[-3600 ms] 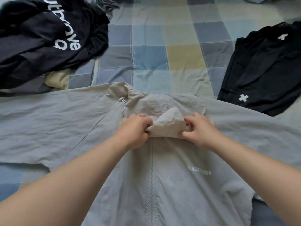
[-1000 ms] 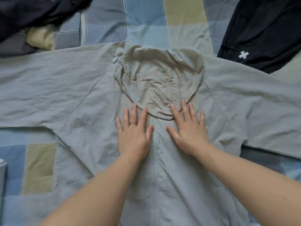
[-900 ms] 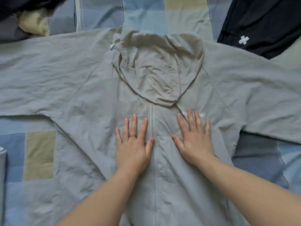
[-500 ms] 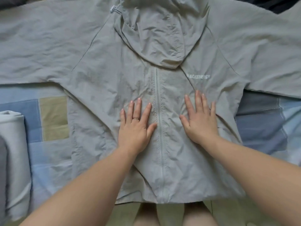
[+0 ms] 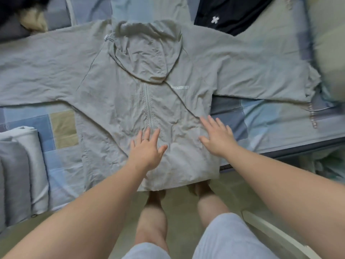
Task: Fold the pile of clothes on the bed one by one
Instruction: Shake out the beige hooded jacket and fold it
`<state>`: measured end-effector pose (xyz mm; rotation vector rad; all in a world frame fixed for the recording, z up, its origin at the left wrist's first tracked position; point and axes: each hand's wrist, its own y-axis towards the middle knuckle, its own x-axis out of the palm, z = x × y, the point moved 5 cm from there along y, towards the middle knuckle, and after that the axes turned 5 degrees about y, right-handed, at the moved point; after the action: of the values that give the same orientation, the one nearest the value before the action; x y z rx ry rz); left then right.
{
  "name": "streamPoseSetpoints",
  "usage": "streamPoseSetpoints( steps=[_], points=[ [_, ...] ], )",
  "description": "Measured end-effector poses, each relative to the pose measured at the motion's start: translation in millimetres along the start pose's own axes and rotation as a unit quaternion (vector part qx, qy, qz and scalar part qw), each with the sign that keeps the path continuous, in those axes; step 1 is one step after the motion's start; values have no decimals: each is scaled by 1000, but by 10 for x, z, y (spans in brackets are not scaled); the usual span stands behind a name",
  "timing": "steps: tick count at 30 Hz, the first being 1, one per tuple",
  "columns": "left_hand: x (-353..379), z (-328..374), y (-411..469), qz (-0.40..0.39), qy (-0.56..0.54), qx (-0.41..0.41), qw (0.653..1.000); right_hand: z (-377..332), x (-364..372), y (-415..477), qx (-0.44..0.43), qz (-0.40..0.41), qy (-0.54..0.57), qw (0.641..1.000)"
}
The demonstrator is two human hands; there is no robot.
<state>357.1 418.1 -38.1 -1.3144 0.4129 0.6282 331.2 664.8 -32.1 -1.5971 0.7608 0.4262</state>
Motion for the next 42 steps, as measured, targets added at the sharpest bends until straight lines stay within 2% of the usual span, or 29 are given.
streamPoseSetpoints(
  steps=[7, 13, 19, 21, 23, 27, 29, 30, 32, 34, 36, 38, 39, 40, 42],
  points=[
    [-431, 1351, 260, 39, -31, 45, 998, 1688, -956, -322, 127, 63, 150, 978],
    [-232, 2761, 849, 18, -45, 66, 997, 3154, -1213, -76, 195, 78, 355, 911],
    [60, 3930, 1533, 4, -1, 116, 993, 4088, -1189, 559, 230, 127, 479, 838],
    [133, 4210, 1788, 12, 28, 149, 988, 4285, -1133, 822, 251, 143, 564, 773],
    [195, 4426, 2053, 22, 54, 181, 982, 4435, -1045, 1098, 278, 144, 660, 683],
    [244, 4627, 2432, 36, 61, 204, 976, 4594, -1040, 1455, 321, 237, 773, 494],
    [233, 4644, 2503, 42, 52, 208, 976, 4644, -1045, 1489, 348, 279, 784, 432],
    [237, 4634, 2525, 40, 49, 205, 977, 4633, -1072, 1490, 344, 277, 792, 421],
    [250, 4628, 2559, 24, 56, 194, 979, 4660, -1106, 1494, 323, 267, 795, 438],
    [201, 4666, 2558, 0, 6, 168, 986, 4668, -1206, 1440, 291, 287, 773, 485],
    [49, 4744, 2509, -25, -168, 114, 979, 4617, -1358, 1357, 250, 332, 688, 596],
    [-140, 4840, 2401, -66, -378, 53, 922, 4392, -1560, 1198, 161, 373, 588, 699],
    [-234, 4885, 2346, -94, -441, 39, 892, 4239, -1648, 1114, 110, 384, 534, 745],
    [-322, 4910, 2303, -119, -479, 42, 869, 4064, -1723, 1027, 56, 385, 487, 782],
    [-533, 4912, 2213, -153, -548, 60, 820, 3677, -1842, 875, -48, 374, 420, 825]
  ],
)
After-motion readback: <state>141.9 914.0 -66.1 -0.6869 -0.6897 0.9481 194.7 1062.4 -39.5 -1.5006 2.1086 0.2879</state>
